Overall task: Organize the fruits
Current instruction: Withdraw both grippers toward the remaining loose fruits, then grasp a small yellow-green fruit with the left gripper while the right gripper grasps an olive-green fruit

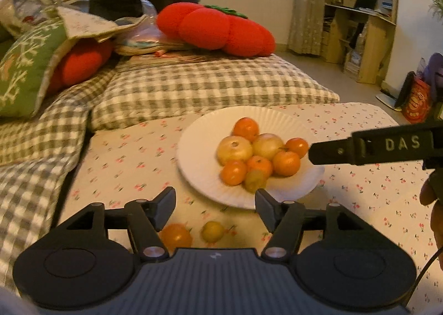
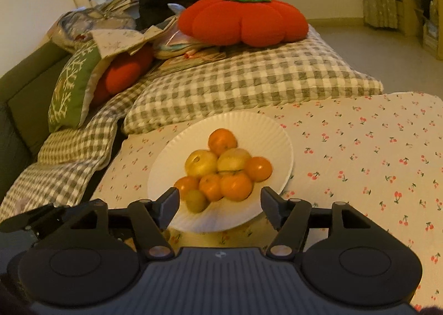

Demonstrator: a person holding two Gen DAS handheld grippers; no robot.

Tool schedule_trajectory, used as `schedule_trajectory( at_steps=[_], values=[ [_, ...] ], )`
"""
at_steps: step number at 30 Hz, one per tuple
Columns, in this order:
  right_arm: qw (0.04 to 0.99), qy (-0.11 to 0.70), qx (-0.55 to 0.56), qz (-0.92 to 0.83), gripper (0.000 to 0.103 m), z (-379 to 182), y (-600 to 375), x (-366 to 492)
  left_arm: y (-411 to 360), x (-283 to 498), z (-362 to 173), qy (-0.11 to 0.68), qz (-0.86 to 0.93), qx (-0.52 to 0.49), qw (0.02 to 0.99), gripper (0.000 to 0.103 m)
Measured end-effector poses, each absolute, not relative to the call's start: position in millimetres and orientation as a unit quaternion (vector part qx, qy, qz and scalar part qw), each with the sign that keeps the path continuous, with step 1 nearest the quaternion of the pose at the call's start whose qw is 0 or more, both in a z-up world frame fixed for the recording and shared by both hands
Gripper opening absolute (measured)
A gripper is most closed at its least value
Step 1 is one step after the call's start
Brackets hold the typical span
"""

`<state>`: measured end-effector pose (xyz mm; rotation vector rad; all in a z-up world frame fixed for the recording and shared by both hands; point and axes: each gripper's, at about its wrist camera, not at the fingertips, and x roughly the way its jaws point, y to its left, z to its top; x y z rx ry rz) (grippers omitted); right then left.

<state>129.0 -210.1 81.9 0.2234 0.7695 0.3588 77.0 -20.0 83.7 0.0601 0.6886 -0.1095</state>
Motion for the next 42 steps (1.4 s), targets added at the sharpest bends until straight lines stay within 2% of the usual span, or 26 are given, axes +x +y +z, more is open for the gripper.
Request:
schedule_trajectory(
  at_steps=[7, 10, 12, 14, 16, 19, 31, 42],
  values=[
    [0.904, 0.375, 0.079, 0.190, 0.065, 83.2, -195.2, 111.4, 10.6, 59.8, 87.0, 0.347, -0.020, -0.014, 0.937, 0.064],
    [0.903, 0.374, 0.062, 0.203, 0.073, 83.5, -190.5, 104.8, 21.0, 53.2, 85.4, 0.350, -0.001, -0.019, 0.937, 0.074],
    [0.901, 0.376, 0.046, 0.210, 0.084, 82.5, -186.6, 101.7, 26.9, 48.9, 83.2, 0.355, 0.011, -0.022, 0.935, 0.081],
    [0.901, 0.377, 0.034, 0.211, 0.090, 81.5, -182.8, 99.4, 32.0, 43.2, 80.9, 0.357, 0.024, -0.023, 0.933, 0.087],
    [0.899, 0.379, 0.027, 0.217, 0.093, 80.4, -179.9, 98.0, 36.9, 38.3, 78.0, 0.362, 0.035, -0.024, 0.931, 0.091],
    [0.894, 0.385, 0.018, 0.227, 0.102, 77.8, -174.9, 95.1, 46.2, 31.3, 74.9, 0.370, 0.052, -0.037, 0.927, 0.096],
    [0.875, 0.407, -0.053, 0.258, 0.103, 64.0, -148.8, 82.3, 66.3, -10.0, 57.7, 0.407, 0.069, -0.084, 0.907, 0.096],
    [0.864, 0.420, -0.088, 0.264, 0.103, 47.4, -134.6, 77.4, 55.0, -28.0, 32.0, 0.456, 0.038, -0.078, 0.886, 0.096]
  ],
)
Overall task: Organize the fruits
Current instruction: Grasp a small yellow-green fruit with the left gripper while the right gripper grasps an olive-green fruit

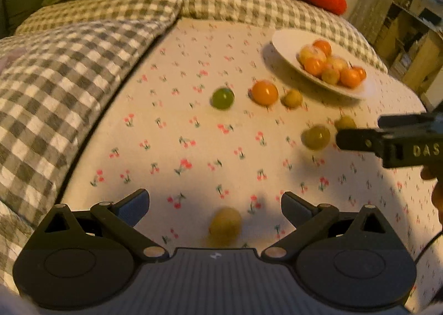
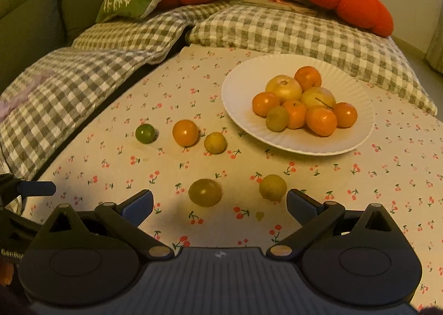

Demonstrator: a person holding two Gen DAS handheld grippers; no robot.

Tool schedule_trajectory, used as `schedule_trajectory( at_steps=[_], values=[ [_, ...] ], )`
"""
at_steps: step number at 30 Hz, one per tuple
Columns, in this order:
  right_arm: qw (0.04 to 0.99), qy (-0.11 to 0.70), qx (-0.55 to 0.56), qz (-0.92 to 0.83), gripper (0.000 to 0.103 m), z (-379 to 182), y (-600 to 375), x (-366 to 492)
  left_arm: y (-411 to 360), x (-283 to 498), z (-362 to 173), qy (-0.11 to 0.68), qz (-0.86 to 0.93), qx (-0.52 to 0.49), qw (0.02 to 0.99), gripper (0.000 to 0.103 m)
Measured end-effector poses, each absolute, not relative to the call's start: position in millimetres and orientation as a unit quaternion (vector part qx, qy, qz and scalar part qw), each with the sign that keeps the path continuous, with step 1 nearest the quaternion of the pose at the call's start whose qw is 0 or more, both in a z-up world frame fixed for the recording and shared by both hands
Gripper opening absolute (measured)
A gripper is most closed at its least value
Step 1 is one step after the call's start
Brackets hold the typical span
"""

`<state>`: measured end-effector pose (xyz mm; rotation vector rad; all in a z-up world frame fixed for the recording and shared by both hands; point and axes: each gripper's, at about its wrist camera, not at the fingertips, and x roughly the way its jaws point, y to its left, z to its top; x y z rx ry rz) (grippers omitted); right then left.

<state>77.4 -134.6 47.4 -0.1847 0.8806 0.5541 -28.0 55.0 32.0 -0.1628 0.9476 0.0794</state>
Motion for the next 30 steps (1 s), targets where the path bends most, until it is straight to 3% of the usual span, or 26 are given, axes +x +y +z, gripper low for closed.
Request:
schedule_trajectory(
  at_steps=[6, 8, 12, 17, 22, 26, 30],
  values=[
    [0.865, 0.409, -0.115, 0.267, 0.100, 38.6, -124.0, 73.6, 48.1, -26.4, 21.3, 0.475, 0.038, -0.058, 0.877, 0.092],
    [0.867, 0.404, -0.113, 0.269, 0.095, 37.5, -123.0, 74.1, 46.8, -26.1, 19.4, 0.477, 0.039, -0.055, 0.876, 0.070],
    [0.866, 0.405, -0.110, 0.271, 0.074, 32.0, -120.2, 77.2, 45.3, -27.4, 20.4, 0.475, 0.036, -0.048, 0.878, 0.046],
    [0.867, 0.399, -0.117, 0.273, 0.060, 25.8, -114.1, 78.7, 42.5, -28.1, 21.0, 0.471, 0.030, -0.041, 0.880, 0.019],
    [0.869, 0.393, -0.115, 0.276, 0.047, 21.3, -111.0, 81.4, 42.3, -28.4, 21.1, 0.470, 0.025, -0.040, 0.881, 0.016],
    [0.869, 0.389, -0.123, 0.278, 0.029, 17.1, -105.4, 81.6, 42.2, -27.5, 21.1, 0.470, 0.021, -0.042, 0.881, 0.015],
    [0.872, 0.384, -0.122, 0.278, 0.028, 17.2, -104.0, 81.1, 40.9, -27.6, 21.3, 0.469, 0.017, -0.040, 0.882, 0.015]
  ],
)
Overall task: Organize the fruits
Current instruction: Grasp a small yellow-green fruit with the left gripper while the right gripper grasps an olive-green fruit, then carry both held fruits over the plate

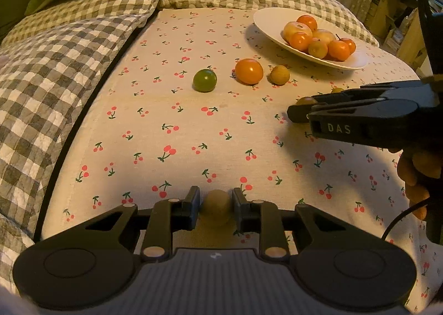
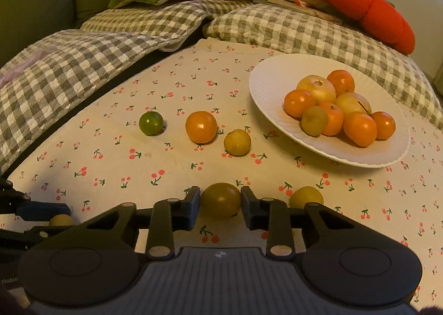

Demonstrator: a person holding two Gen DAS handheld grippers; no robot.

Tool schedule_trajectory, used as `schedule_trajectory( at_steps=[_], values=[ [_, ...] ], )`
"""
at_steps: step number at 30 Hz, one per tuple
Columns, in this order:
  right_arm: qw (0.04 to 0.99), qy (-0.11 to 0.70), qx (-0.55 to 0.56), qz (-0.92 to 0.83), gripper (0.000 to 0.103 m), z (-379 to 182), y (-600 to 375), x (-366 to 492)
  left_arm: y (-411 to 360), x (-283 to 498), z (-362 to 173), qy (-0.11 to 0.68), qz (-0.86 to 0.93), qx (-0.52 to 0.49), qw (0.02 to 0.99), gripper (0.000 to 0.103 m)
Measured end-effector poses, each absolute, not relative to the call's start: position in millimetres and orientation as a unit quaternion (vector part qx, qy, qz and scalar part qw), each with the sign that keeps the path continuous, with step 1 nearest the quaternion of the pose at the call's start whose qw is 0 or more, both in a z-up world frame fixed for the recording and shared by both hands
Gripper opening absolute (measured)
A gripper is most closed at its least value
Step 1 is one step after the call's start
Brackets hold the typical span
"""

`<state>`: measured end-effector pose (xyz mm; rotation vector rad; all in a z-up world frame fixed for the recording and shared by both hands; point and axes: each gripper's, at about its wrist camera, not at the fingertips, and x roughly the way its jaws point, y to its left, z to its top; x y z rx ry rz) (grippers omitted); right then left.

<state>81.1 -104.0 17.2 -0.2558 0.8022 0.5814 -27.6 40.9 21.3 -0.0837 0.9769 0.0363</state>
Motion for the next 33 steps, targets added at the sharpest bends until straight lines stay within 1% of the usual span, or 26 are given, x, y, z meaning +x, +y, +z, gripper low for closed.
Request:
schedule_trajectory(
  at_steps=[11, 16, 22, 27, 33],
  values=[
    [0.882, 0.368, -0.090, 0.281, 0.028, 35.2, -117.6, 82.9, 41.6, -26.0, 30.9, 0.443, 0.012, -0.057, 0.895, 0.015],
    [0.889, 0.354, -0.075, 0.281, 0.028, 46.9, -128.6, 85.6, 43.9, -23.7, 41.3, 0.418, 0.008, -0.070, 0.906, 0.015],
    [0.900, 0.342, -0.031, 0.268, 0.028, 65.3, -151.0, 96.7, 45.3, -10.7, 51.9, 0.402, 0.002, -0.083, 0.912, 0.015],
    [0.910, 0.331, 0.005, 0.250, 0.028, 78.7, -174.2, 109.2, 34.6, 4.6, 59.1, 0.394, -0.006, -0.057, 0.917, 0.015],
    [0.918, 0.324, 0.065, 0.217, 0.028, 91.1, -211.9, 125.5, 29.2, 31.9, 75.5, 0.372, -0.030, -0.064, 0.926, 0.015]
  ],
)
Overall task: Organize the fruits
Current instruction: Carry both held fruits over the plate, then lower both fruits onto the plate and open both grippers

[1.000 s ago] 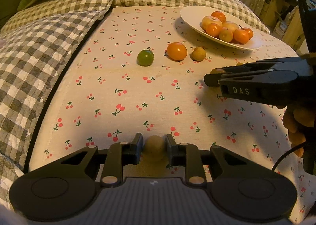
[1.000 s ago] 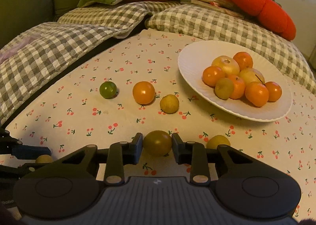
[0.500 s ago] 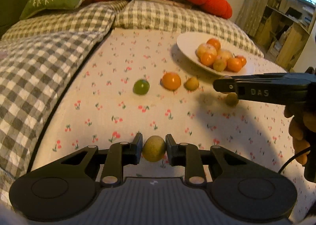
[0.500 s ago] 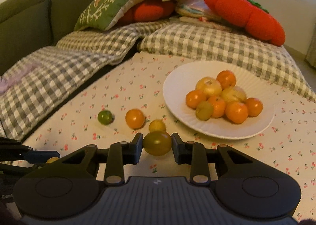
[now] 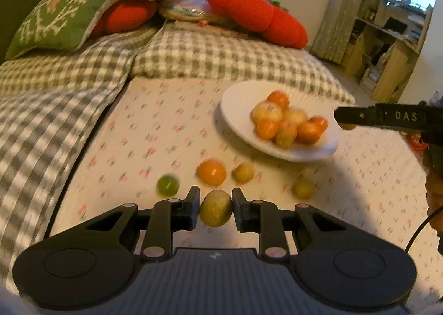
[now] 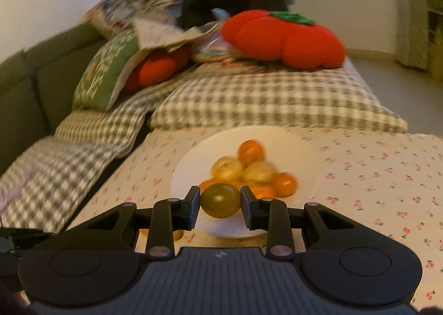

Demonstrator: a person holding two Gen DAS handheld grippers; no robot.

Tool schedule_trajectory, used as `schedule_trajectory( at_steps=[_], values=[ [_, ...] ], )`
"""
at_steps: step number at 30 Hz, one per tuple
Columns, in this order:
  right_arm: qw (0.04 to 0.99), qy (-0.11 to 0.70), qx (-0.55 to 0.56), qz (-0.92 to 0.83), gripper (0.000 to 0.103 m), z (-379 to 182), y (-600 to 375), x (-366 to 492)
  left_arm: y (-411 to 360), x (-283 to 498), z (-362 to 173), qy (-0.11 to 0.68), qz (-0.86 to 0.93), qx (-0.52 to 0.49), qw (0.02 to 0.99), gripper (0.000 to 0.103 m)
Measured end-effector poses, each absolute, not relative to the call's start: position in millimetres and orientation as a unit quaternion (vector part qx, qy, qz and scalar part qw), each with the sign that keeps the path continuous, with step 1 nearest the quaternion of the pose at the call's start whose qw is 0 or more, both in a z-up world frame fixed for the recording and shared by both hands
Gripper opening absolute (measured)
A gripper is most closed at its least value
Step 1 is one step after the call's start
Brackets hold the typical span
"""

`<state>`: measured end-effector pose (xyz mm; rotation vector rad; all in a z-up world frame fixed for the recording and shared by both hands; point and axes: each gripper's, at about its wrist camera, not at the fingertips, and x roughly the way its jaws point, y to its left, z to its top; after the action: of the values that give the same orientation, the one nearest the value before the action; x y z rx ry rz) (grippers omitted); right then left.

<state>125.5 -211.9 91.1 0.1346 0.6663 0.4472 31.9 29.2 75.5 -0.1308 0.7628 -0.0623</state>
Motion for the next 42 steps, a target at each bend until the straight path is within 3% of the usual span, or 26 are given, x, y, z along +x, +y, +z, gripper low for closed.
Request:
schedule_trajectory(
  at_steps=[18, 33, 42],
  values=[
    [0.888, 0.396, 0.124, 0.200, 0.028, 50.1, -207.7, 163.2, 25.1, 163.0, 58.5, 0.353, -0.087, -0.156, 0.919, 0.015],
    [0.895, 0.395, 0.089, 0.190, 0.031, 37.5, -192.0, 159.8, 13.2, 182.9, 38.9, 0.350, -0.095, -0.116, 0.924, 0.016],
    [0.896, 0.386, 0.112, 0.190, 0.040, 53.8, -199.8, 155.3, 15.2, 179.1, 43.7, 0.347, -0.104, -0.125, 0.924, 0.024]
  ],
)
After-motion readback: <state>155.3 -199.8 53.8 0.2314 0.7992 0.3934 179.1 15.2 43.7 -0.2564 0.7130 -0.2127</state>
